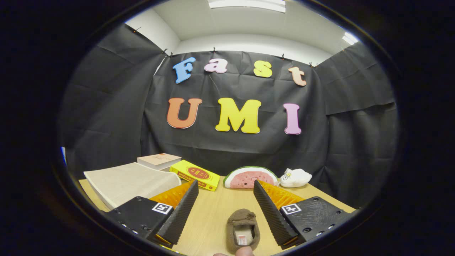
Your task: Open the storage box then place both shoes into the box .Put the left shoe in first, then the right shoe, with the right side of both shoes facing outward in a uniform manner.
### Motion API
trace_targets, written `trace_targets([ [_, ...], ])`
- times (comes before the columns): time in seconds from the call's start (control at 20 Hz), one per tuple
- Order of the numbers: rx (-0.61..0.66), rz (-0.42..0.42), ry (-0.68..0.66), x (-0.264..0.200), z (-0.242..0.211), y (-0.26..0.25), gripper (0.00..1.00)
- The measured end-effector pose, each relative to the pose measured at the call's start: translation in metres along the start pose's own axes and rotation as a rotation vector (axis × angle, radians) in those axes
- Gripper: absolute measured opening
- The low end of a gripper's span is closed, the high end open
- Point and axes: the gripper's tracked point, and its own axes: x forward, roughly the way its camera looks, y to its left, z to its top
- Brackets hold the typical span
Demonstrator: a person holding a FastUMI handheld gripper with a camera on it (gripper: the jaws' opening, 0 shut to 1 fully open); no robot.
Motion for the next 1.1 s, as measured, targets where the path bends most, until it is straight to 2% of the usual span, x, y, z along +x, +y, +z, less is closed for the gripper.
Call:
trace_targets([
  [0.4,0.018,0.091,0.031,0.005,-0.008,0.026,0.95],
  [0.7,0.09,0.245,0.076,0.008,-0.023,0.084,0.95],
  [1.1,0.29,0.444,0.218,0.016,-0.05,0.146,0.95],
])
